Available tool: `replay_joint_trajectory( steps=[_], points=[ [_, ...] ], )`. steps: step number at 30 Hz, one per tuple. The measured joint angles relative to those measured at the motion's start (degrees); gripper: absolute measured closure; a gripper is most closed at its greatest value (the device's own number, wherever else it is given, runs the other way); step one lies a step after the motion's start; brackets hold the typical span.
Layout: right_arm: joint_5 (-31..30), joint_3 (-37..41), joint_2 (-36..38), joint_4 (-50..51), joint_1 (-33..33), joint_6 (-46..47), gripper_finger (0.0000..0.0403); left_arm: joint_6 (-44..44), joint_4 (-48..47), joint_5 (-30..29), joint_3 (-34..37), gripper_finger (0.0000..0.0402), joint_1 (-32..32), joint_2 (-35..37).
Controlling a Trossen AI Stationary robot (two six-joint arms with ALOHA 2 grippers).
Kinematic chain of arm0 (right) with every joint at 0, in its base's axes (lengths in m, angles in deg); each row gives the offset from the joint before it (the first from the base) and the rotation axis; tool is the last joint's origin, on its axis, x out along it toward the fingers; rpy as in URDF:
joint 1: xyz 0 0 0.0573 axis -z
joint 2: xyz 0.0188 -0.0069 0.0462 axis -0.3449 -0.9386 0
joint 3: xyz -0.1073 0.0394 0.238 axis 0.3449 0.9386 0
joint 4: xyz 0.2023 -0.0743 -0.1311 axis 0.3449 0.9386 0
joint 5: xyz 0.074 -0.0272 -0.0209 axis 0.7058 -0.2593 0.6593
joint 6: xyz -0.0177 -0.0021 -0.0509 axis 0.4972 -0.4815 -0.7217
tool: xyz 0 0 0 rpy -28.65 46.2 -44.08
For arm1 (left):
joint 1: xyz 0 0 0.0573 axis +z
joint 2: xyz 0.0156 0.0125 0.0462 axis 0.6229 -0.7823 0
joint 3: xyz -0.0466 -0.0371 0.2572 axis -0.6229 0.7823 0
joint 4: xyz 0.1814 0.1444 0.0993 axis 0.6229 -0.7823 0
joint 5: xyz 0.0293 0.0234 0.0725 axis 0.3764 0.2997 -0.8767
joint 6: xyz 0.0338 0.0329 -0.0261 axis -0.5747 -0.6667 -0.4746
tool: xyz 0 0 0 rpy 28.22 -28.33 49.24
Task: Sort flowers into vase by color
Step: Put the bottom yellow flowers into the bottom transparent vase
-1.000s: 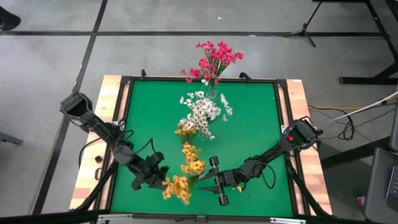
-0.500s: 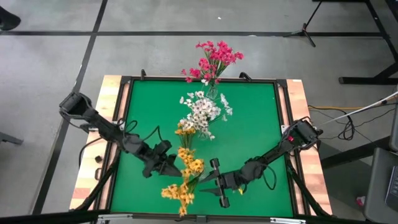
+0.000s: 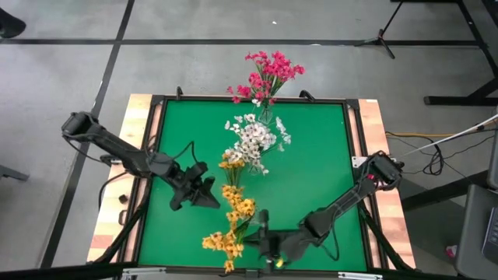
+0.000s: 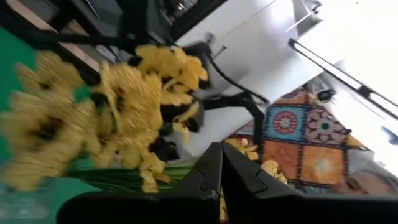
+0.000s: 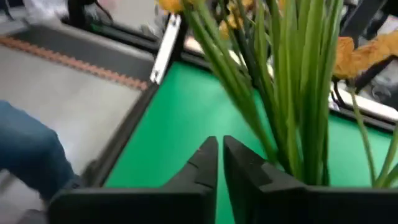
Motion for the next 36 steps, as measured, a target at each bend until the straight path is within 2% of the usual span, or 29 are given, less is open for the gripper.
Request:
replay_joint_trajectory(
  steps=[3, 9, 15, 20, 24, 29, 36],
  points=[
    [2.23, -5.19, -0.2, 6.96, 1.12, 2.07, 0.0397, -1.31, -4.1, -2.0, 0.0, 0.0401, 1.13, 3.4],
    [3.35, -7.88, -0.18, 6.74, 2.16, 9.85, 0.0398, -4.67, -7.77, -5.81, 0.0, 0.0402, 0.75, 8.05],
    [-3.25, -8.0, -0.61, 0.9, 2.12, 9.14, 0.0398, -5.29, -7.79, -9.65, 0.0, 0.0402, -0.49, 9.74],
    [-8.52, -8.0, -0.61, 0.94, 2.12, 8.67, 0.04, -4.73, -9.82, -10.1, 0.0, 0.0402, -1.26, 9.74],
    [-10.56, -8.0, -0.61, 1.55, 2.12, 8.4, 0.0401, -3.6, -17.64, -10.72, 0.04, 0.0402, -2.51, 10.85],
    [-16.32, -8.0, -0.63, 1.65, 2.12, 8.42, 0.0401, -1.94, -28.76, -17.41, 0.04, 0.0402, -4.38, 14.04],
    [-16.72, -8.0, -0.61, 2.42, 2.12, 8.33, 0.04, 6.88, -45.26, -22.54, 0.04, 0.0402, -7.25, 17.87]
  ],
)
